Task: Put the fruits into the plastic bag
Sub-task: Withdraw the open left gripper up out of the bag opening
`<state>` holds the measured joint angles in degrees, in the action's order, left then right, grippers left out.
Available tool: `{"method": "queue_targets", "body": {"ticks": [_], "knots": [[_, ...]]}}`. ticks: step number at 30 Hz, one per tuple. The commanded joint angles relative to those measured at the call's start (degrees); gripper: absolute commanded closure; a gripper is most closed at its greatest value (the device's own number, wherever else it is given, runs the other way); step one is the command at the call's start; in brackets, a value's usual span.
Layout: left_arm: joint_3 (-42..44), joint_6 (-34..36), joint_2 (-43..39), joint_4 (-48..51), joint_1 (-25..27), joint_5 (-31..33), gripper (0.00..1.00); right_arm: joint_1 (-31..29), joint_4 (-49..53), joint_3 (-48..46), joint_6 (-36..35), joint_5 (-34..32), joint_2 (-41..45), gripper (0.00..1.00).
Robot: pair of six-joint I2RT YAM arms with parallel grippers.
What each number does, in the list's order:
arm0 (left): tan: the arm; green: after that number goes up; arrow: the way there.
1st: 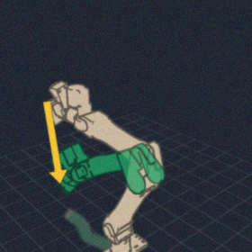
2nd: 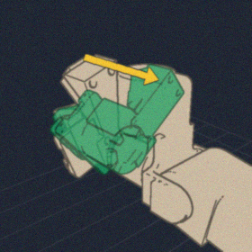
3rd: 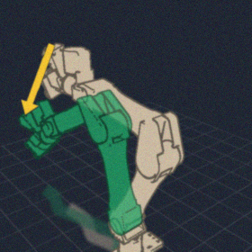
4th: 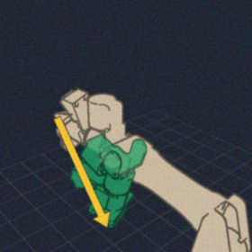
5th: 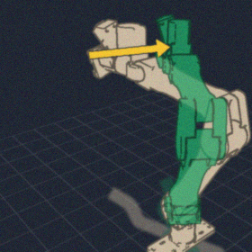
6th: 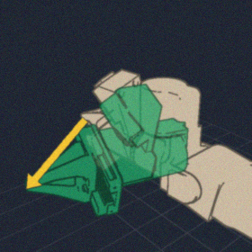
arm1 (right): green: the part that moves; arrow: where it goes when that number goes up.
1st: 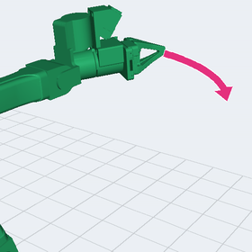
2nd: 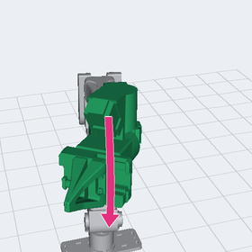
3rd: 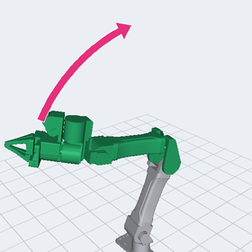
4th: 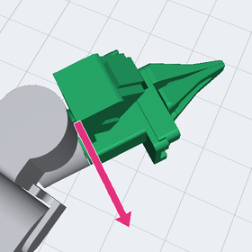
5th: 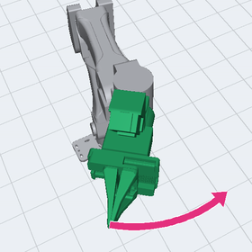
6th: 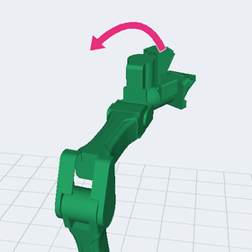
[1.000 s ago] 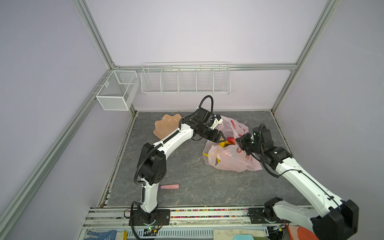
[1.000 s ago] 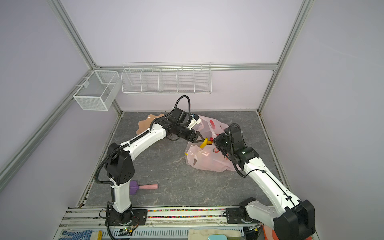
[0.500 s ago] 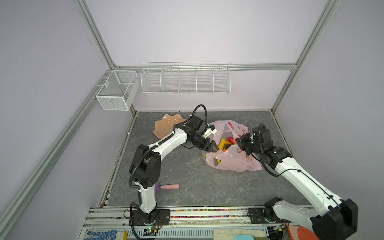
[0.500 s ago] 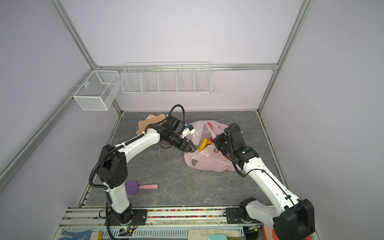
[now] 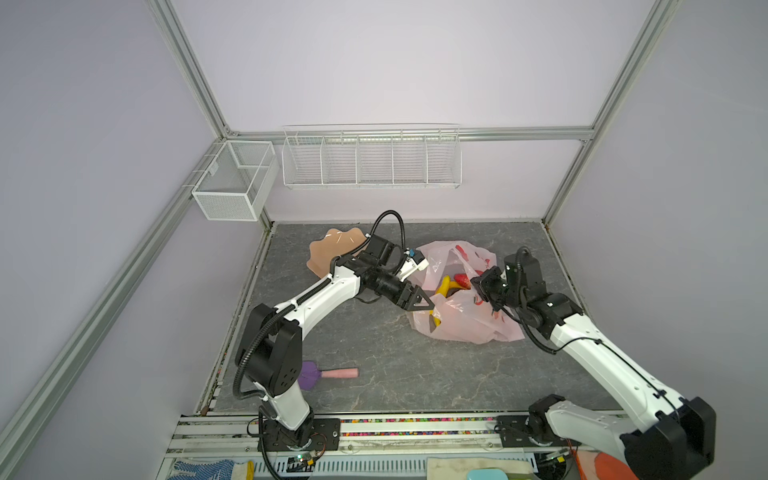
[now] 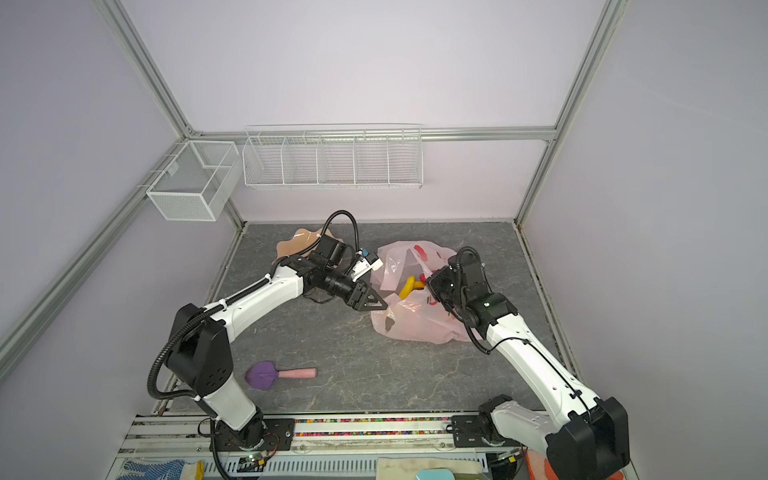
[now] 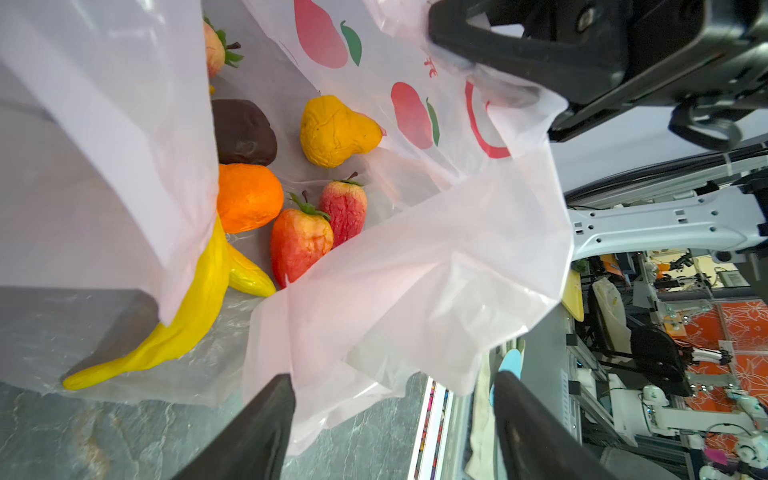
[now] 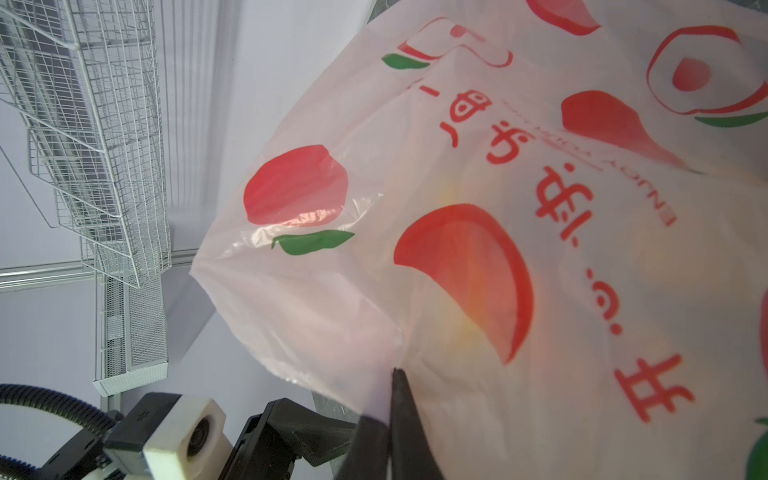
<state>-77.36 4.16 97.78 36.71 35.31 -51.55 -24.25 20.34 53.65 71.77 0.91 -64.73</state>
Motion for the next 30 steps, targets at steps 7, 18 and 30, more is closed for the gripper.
{"method": "queue_targets", "body": {"ticks": [7,18,30], "knots": [[0.08,7.89,1.47,1.64,0.10,11.01,0.26,-0.27,0.00,0.48,0.55,-0.47,-0.75,0.94],[0.39,7.66,5.41,-2.48,2.74,12.26,0.27,-0.22,-0.04,0.45,0.65,-0.69,-0.68,0.94],[4.70,4.61,2.31,-7.84,3.14,10.60,0.91,-0.18,1.43,1.05,-0.08,-1.07,-0.43,0.94]]}}
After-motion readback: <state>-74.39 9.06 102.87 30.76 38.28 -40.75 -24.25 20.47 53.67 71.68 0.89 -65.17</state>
